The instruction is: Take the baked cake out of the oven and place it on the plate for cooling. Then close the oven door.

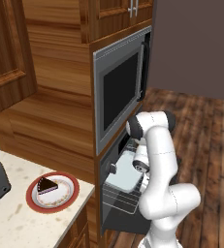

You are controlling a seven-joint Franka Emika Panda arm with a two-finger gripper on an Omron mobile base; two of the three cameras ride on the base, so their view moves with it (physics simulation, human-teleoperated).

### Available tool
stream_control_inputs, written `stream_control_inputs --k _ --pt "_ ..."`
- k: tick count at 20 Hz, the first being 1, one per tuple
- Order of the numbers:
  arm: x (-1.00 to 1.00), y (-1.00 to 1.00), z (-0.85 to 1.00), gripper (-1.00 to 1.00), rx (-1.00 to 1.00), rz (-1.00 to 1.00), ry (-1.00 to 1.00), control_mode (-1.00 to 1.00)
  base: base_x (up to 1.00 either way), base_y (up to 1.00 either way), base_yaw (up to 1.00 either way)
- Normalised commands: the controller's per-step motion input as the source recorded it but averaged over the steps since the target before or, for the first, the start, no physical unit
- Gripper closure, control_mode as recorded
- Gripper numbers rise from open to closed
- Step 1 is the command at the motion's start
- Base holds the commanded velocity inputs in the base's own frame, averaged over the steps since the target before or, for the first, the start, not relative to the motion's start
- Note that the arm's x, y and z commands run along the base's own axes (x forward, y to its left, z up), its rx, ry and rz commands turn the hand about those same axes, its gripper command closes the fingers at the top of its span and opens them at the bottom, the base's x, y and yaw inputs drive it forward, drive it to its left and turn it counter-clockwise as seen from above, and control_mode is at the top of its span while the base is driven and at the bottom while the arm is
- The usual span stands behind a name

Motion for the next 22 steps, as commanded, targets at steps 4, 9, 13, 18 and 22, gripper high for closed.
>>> stream_control_inputs --k 4,9,13,18,22 --pt "0.41 0.22 -0.24 -1.0 0.07 0.01 -0.22 -1.0 0.0 0.0 0.0" --pt "0.42 0.25 -0.13 -1.0 0.07 0.02 -0.3 -1.0 0.0 0.0 0.0" --pt "0.36 0.23 -0.09 -1.0 0.07 0.0 -0.3 -1.0 0.0 0.0 0.0" --pt "0.31 0.1 -0.02 -1.0 0.05 0.0 -0.26 -1.0 0.0 0.0 0.0" --pt "-0.07 -0.38 0.68 -1.0 0.04 -0.04 -0.04 -1.0 0.0 0.0 0.0"
